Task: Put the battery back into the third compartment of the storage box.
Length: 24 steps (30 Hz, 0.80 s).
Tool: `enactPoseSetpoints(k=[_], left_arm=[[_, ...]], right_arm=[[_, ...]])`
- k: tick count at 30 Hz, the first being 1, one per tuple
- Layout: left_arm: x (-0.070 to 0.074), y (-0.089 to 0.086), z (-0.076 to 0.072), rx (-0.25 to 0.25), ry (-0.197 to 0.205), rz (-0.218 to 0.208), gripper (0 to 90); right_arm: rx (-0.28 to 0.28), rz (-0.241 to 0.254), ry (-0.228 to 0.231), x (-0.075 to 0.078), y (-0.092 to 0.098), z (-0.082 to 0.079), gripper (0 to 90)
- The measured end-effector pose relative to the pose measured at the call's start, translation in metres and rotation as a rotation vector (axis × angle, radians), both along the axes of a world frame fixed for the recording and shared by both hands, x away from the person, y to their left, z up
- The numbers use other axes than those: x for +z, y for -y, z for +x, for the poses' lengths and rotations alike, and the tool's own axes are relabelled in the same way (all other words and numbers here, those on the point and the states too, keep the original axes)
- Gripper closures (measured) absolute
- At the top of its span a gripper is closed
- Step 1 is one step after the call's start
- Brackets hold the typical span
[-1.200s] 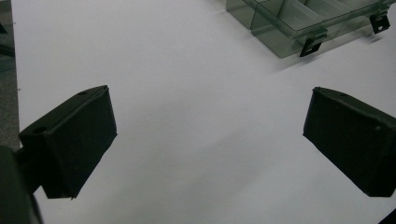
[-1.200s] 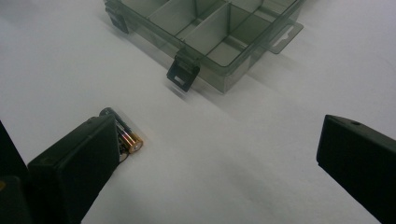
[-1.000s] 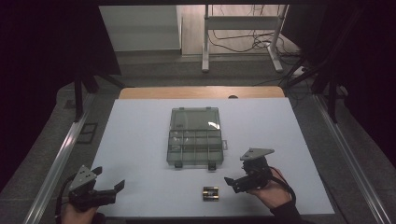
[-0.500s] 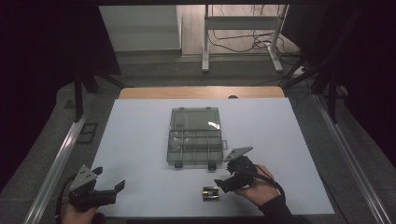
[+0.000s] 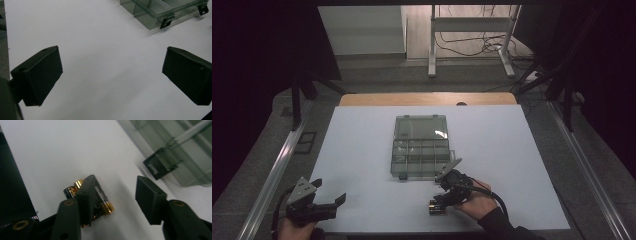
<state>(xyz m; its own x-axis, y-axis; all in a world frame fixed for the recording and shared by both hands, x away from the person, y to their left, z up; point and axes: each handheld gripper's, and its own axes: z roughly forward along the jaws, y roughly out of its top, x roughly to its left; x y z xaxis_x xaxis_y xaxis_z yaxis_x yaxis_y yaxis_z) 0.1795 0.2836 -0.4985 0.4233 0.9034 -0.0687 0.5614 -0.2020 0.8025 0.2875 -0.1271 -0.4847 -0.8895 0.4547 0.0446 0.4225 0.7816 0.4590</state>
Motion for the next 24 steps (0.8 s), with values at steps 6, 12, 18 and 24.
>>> enactPoseSetpoints(k=[6,12,18,24], left_arm=[[0.0,0.0,0.0,-0.002,0.0,0.003,3.3],[0.0,0.001,0.0,-0.004,0.0,0.006,3.3],[0.0,0.001,0.0,-0.006,-0.001,0.008,3.3],[0.0,0.001,0.0,-0.008,0.0,0.009,3.3]], right_arm=[[0.049,-0.032,-0.01,-0.006,-0.007,-0.001,59.5],[0.079,-0.057,-0.016,-0.011,-0.011,0.0,64.9],[0.097,-0.089,-0.012,-0.02,-0.013,0.002,71.6],[0.096,-0.083,0.0,-0.019,-0.012,0.003,76.6]])
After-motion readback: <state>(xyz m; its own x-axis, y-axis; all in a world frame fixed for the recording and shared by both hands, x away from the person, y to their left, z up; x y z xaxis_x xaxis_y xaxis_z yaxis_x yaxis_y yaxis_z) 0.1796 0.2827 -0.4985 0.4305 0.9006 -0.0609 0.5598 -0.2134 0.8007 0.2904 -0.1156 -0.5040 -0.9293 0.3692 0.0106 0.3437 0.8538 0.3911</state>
